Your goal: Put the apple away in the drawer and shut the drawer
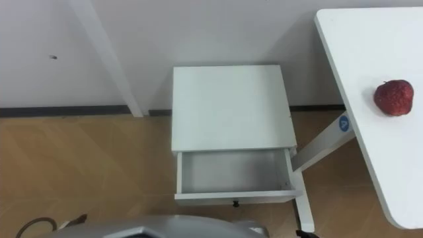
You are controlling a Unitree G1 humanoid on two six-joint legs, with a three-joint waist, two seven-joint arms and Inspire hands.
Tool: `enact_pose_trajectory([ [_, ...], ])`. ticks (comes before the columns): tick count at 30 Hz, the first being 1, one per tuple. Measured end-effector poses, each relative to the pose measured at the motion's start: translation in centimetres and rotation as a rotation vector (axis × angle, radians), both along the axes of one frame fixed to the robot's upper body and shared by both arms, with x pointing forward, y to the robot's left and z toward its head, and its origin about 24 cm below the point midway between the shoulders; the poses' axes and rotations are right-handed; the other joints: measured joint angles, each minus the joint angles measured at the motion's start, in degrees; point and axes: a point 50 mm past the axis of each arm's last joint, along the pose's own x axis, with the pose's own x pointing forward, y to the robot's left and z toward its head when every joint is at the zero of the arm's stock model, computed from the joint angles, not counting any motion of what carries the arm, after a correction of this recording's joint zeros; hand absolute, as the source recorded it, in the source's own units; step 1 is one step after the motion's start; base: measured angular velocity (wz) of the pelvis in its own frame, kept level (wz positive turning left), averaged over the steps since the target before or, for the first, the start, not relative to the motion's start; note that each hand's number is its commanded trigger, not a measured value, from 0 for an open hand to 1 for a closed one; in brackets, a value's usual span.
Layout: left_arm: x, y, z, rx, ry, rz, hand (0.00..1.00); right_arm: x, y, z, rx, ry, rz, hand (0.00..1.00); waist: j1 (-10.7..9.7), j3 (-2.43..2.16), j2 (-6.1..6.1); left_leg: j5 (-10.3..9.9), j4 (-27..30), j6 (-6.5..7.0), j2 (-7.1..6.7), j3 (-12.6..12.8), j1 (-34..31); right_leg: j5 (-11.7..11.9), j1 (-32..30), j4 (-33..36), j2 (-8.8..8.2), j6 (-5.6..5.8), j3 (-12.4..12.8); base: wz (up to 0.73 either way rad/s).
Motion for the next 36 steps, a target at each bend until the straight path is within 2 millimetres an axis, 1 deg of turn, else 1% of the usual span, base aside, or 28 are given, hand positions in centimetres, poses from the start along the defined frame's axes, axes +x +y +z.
enact_pose_trajectory([
  [6,0.0,0.0,0.0,0.0,-0.001,0.001,0.0,0.0,0.0,0.0,0.001,-0.004,-0.009,0.0,0.0,-0.04,-0.15,0.0,0.0,0.0,-0.02,0.0,-0.1,0.0,-0.1,0.0,0.0,0.0,0.1,0.0],
  [9,0.2,0.0,0.0,0.006,-0.007,0.001,0.0,0.4,0.0,0.0,0.008,-0.026,-0.06,0.0,0.0,-0.11,-0.13,0.0,0.0,0.0,0.0,0.0,-0.1,0.0,-0.1,0.0,0.0,0.0,0.1,0.0],
  [13,0.4,-0.1,0.0,0.02,-0.02,0.002,0.0,0.4,-0.1,0.0,0.009,-0.062,-0.185,0.0,0.1,-0.07,-0.07,0.0,0.0,0.0,0.04,0.1,-0.1,0.0,0.0,0.0,0.0,0.0,0.2,0.0],
  [15,0.3,-0.1,0.0,0.03,-0.02,0.006,0.0,0.4,-0.2,0.1,0.003,-0.098,-0.295,0.0,0.0,-0.06,0.07,0.0,0.0,0.0,0.04,0.2,0.0,0.0,0.0,-0.1,0.01,0.0,0.3,-0.02],
  [16,0.2,0.0,0.0,0.037,-0.019,0.012,0.0,0.1,-0.4,0.1,0.002,-0.124,-0.407,0.0,0.0,0.09,-0.08,0.0,-0.1,0.0,0.04,0.4,0.2,0.0,0.0,0.0,0.02,0.0,0.4,-0.12],
  [17,-0.1,0.0,0.0,0.038,-0.013,0.021,0.0,0.0,-0.6,0.1,0.006,-0.154,-0.52,0.0,0.1,0.34,-0.31,0.0,-0.3,-0.02,0.07,0.9,0.7,0.0,0.1,0.0,0.12,0.0,1.0,-0.16],
  [18,-0.3,0.1,0.0,0.041,-0.008,0.029,0.0,-0.1,-0.7,0.2,0.007,-0.169,-0.572,0.0,0.1,0.31,-0.25,0.0,-0.5,-0.03,0.08,1.2,0.9,0.0,0.2,0.0,0.15,0.0,1.2,-0.2],
  [20,-0.8,0.4,0.0,0.055,-0.001,0.069,0.0,-0.6,-1.2,0.3,0.002,-0.223,-0.769,0.0,-0.5,0.37,-0.33,0.0,-0.6,-0.04,0.07,1.6,1.0,0.0,0.1,0.0,0.18,0.01,1.6,-0.11],
  [21,-0.8,0.5,0.1,0.059,-0.002,0.076,0.0,-0.9,-1.3,0.3,-0.001,-0.233,-0.817,0.0,-0.7,0.38,-0.4,0.0,-0.6,-0.04,0.07,1.7,1.0,0.0,0.1,0.0,0.18,0.01,1.6,-0.05],
  [23,-1.8,0.9,0.2,0.072,0.009,0.114,0.0,-1.7,-1.8,0.5,-0.02,-0.283,-1.032,0.0,-1.6,0.36,-0.71,0.0,-0.6,-0.07,0.09,2.1,1.3,0.0,0.1,0.0,0.22,0.01,1.7,-0.09],
  [24,-1.9,1.0,0.2,0.076,0.01,0.12,0.0,-1.9,-2.0,0.6,-0.026,-0.3,-1.095,0.0,-1.9,0.36,-0.77,0.0,-0.7,-0.09,0.11,2.2,1.4,0.0,0.1,0.0,0.25,0.01,1.7,-0.13],
  [26,-3.1,1.5,0.4,0.105,0.026,0.162,0.0,-2.3,-2.7,0.8,-0.057,-0.37,-1.339,0.0,-3.1,0.24,-1.22,-0.1,-0.7,-0.24,0.22,2.6,1.8,0.0,0.2,0.3,0.44,0.01,2.1,-0.12],
  [27,-3.3,1.6,0.5,0.111,0.026,0.177,0.0,-2.4,-2.9,0.9,-0.063,-0.387,-1.399,0.0,-3.3,0.22,-1.37,-0.2,-0.6,-0.3,0.27,2.7,1.8,0.0,0.2,0.4,0.49,0.01,2.1,-0.11],
  [28,-3.5,1.9,0.6,0.119,0.022,0.208,0.0,-2.7,-3.2,1.1,-0.079,-0.419,-1.507,0.0,-3.5,0.27,-1.59,-0.2,-0.6,-0.39,0.52,3.0,1.8,0.0,0.0,0.9,0.59,0.0,2.0,-0.1],
  [29,-3.8,2.2,0.7,0.128,0.022,0.227,0.0,-2.8,-3.7,1.2,-0.1,-0.448,-1.596,0.0,-3.7,0.17,-1.8,-0.3,-0.5,-0.47,0.62,3.2,1.8,0.0,0.0,1.0,0.63,-0.01,1.7,-0.1],
  [30,-3.9,2.3,0.7,0.133,0.023,0.232,0.0,-2.8,-3.9,1.3,-0.109,-0.462,-1.632,0.0,-3.8,0.19,-1.88,-0.3,-0.5,-0.49,0.65,3.3,1.8,0.0,0.0,1.0,0.64,-0.01,1.6,-0.06],
  [31,-3.9,2.4,0.7,0.144,0.022,0.235,0.0,-2.7,-4.4,1.5,-0.128,-0.489,-1.687,0.0,-4.6,0.21,-2.01,-0.4,-0.5,-0.51,0.7,3.3,1.7,0.0,-0.1,1.0,0.64,-0.02,1.6,-0.06],
  [32,-4.3,2.4,0.8,0.147,0.031,0.236,0.0,-2.5,-4.8,1.7,-0.142,-0.516,-1.728,0.0,-4.9,0.18,-1.97,-0.4,-0.5,-0.53,0.77,3.5,1.7,0.0,-0.2,1.1,0.69,-0.02,1.7,-0.08],
  [35,-4.6,2.5,0.8,0.15,0.038,0.239,0.0,-2.0,-6.1,2.3,-0.177,-0.562,-1.778,0.0,-4.8,0.05,-1.95,-0.5,-0.5,-0.62,0.9,4.7,1.7,0.0,-0.9,1.3,0.81,-0.05,1.9,-0.18],
  [36,-4.6,2.5,0.8,0.15,0.038,0.239,0.0,-1.8,-6.4,2.5,-0.184,-0.574,-1.789,0.0,-4.8,-0.07,-2.16,-0.4,-0.4,-0.64,0.91,4.8,1.7,0.0,-1.0,1.5,0.81,-0.07,1.9,-0.11],
])
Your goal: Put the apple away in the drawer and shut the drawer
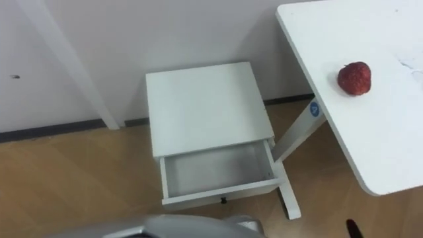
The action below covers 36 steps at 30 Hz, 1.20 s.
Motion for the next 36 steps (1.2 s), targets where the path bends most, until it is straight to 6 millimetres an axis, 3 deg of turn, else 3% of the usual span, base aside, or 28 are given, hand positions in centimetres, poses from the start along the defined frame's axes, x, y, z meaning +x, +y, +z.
enact_pose_trajectory([
  [6,0.1,0.5,0.2,0.016,-0.014,0.018,0.0,1.1,-3.1,2.1,-0.115,-0.067,-0.195,0.0,-0.5,-0.17,-0.64,0.0,0.0,-0.01,0.04,0.2,-0.3,-0.1,-0.6,0.5,0.03,-0.08,-0.1,-0.02],
  [10,0.0,1.1,0.6,0.044,-0.039,0.016,0.0,2.8,-5.6,4.5,-0.233,-0.111,-0.26,0.0,-1.4,-0.15,-0.65,0.0,0.1,0.0,0.02,0.2,-1.0,0.0,-1.0,0.4,0.03,-0.09,-0.1,0.0],
  [19,1.3,1.6,1.0,0.063,-0.07,-0.049,0.0,8.0,-9.5,11.1,-0.486,-0.177,-0.23,0.0,-1.1,-0.15,-0.41,0.0,0.0,-0.01,0.01,0.2,-1.9,-0.1,-2.2,0.4,0.14,-0.09,0.0,-0.01],
  [24,1.2,1.4,0.9,0.054,-0.065,-0.055,0.0,9.8,-10.0,14.6,-0.634,-0.193,-0.194,0.0,0.4,-0.02,-0.25,0.0,0.0,-0.05,-0.01,0.6,-2.1,0.0,-2.9,0.5,0.31,-0.09,0.5,-0.02],
  [26,1.5,1.1,0.8,0.047,-0.064,-0.081,0.0,11.4,-9.7,16.5,-0.735,-0.2,-0.11,0.0,0.3,0.12,0.14,0.0,-0.1,-0.06,0.04,0.5,-2.3,0.0,-3.0,0.4,0.28,-0.09,0.5,0.0],
  [36,2.5,0.1,0.4,-0.02,-0.061,-0.18,0.0,15.9,-7.2,20.4,-1.047,-0.172,0.239,0.0,0.6,0.06,0.13,0.1,0.6,-0.12,-0.01,-0.2,-3.2,0.0,-3.7,0.5,0.3,-0.11,0.0,0.01],
])
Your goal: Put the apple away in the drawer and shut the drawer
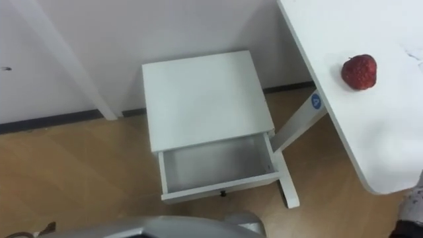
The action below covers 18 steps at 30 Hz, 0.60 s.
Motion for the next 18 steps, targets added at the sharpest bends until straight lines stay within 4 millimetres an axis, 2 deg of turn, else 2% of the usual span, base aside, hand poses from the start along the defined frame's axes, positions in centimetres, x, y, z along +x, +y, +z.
enact_pose_trajectory([
  [2,0.5,-0.1,0.0,-0.008,-0.016,-0.015,0.0,0.9,0.3,0.6,-0.037,-0.001,0.045,0.0,0.5,0.22,-0.37,0.0,0.0,0.0,0.03,0.1,0.0,0.0,-0.1,0.0,0.0,0.0,0.0,0.0],
  [6,1.0,0.0,0.2,-0.017,-0.038,-0.026,0.0,1.9,0.5,1.4,-0.074,-0.005,0.109,0.0,1.4,0.3,-0.84,0.0,0.0,0.0,0.28,0.0,-0.1,0.0,0.0,0.0,-0.08,-0.02,-0.1,0.0],
  [7,1.0,0.0,0.2,-0.02,-0.038,-0.027,0.0,2.2,0.6,1.6,-0.096,0.001,0.129,0.0,1.4,0.5,-1.31,0.0,-0.1,0.0,0.28,0.0,-0.3,0.0,0.0,0.0,-0.09,-0.03,-0.1,0.0],
  [8,0.9,0.0,0.2,-0.023,-0.035,-0.025,0.0,2.4,0.7,1.9,-0.119,0.012,0.15,0.0,1.5,0.28,-1.09,0.0,0.0,0.01,0.27,-0.1,-0.7,0.0,0.0,0.0,-0.1,-0.06,-0.1,0.0],
  [14,0.2,-0.1,0.1,-0.027,-0.017,-0.024,0.0,3.6,1.5,1.7,-0.153,0.064,0.266,0.0,2.0,0.15,-2.13,0.0,0.0,0.01,0.31,-0.3,-0.7,0.0,-0.3,0.0,-0.05,-0.07,-0.1,0.0],
  [18,0.5,-0.2,0.1,-0.031,-0.019,-0.041,0.0,4.4,2.2,1.6,-0.17,0.079,0.361,0.0,2.5,0.11,-2.19,0.0,0.0,0.01,0.28,-0.2,-0.7,0.0,-0.3,-0.1,-0.08,-0.07,0.0,0.0],
])
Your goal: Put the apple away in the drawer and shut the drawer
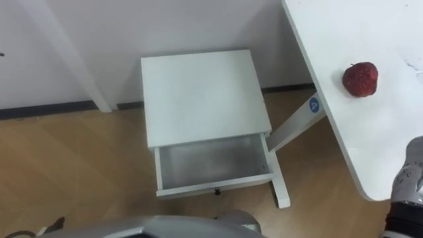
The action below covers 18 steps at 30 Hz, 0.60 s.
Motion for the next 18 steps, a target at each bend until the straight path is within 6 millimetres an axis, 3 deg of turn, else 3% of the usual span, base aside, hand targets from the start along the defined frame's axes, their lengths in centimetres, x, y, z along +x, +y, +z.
enact_pose_trajectory([
  [10,-0.1,0.0,0.0,0.0,0.004,0.0,0.0,1.7,0.2,0.0,-0.022,0.067,0.157,0.0,0.2,0.31,0.31,0.0,0.2,0.01,0.01,-1.1,-0.1,0.0,0.5,-0.1,-0.13,0.0,-1.0,0.04],
  [18,0.0,0.1,0.0,0.003,0.003,-0.004,0.0,2.0,-0.3,-0.5,-0.082,0.163,0.191,0.0,0.3,0.21,-0.13,0.0,0.1,0.01,0.02,-1.6,-0.2,0.0,0.4,0.0,-0.16,0.0,-1.8,0.02],
])
